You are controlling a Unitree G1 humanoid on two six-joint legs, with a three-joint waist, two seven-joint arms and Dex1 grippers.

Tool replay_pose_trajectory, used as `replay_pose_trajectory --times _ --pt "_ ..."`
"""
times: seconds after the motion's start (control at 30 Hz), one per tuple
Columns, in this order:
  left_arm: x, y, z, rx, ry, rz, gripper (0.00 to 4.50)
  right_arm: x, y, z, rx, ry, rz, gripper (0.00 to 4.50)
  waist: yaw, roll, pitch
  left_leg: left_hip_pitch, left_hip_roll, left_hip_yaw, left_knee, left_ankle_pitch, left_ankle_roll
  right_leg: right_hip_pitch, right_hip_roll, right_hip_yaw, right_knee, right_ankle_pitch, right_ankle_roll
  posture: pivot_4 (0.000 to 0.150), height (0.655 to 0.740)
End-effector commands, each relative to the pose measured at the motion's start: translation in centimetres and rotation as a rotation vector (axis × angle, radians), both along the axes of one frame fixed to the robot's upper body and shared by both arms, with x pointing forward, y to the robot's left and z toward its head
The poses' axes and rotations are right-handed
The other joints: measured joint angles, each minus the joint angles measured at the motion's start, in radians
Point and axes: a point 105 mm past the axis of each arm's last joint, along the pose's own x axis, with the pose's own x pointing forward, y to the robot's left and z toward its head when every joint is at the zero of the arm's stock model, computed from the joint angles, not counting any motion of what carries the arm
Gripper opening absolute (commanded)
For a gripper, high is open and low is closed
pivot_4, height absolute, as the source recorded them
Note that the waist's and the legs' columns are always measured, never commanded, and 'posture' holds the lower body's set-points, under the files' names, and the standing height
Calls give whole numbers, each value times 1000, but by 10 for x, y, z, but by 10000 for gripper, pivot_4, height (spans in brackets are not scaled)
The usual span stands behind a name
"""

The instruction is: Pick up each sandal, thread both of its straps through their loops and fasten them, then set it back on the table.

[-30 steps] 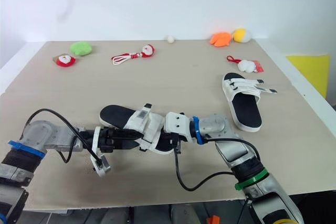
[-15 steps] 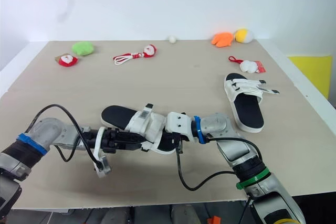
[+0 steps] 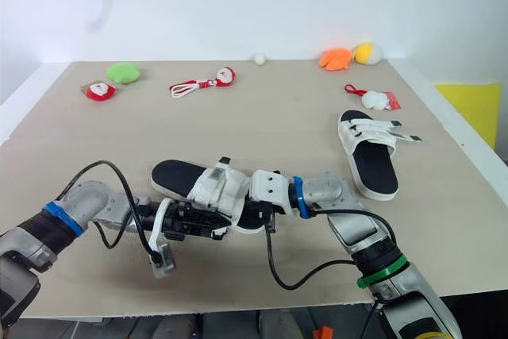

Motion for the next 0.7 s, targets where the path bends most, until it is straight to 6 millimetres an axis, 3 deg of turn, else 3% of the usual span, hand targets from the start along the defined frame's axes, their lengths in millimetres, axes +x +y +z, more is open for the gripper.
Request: replay_pose_trajectory --times 0.03,0.17,0.2,0.43,0.7 --pt "-13 -1 5 -2 23 -63 22991 -3 -14 -35 -110 102 -59 0 0 0 0 0 0 0 0 0 0 0 0 0 0 0 0 1500 7400" --pt "-21 0 5 8 60 -91 3343 -3 -15 -34 -111 101 -58 0 1 -1 0 0 0 0 0 0 0 0 0 0 0 0 0 1500 7400" --pt "-22 0 5 12 70 -97 914 -3 -14 -34 -111 101 -58 0 1 0 0 0 0 0 0 0 0 0 0 0 0 0 0 1500 7400" --pt "-40 2 21 -6 213 -166 914 -3 -15 -34 -112 100 -57 0 1 -1 0 0 1 2 0 0 0 0 0 1 0 0 0 1500 7400" --pt "-61 2 39 -23 255 -236 914 -2 -13 -35 -108 100 -58 0 1 -1 0 1 1 4 0 0 0 0 0 3 0 0 0 1500 7400"
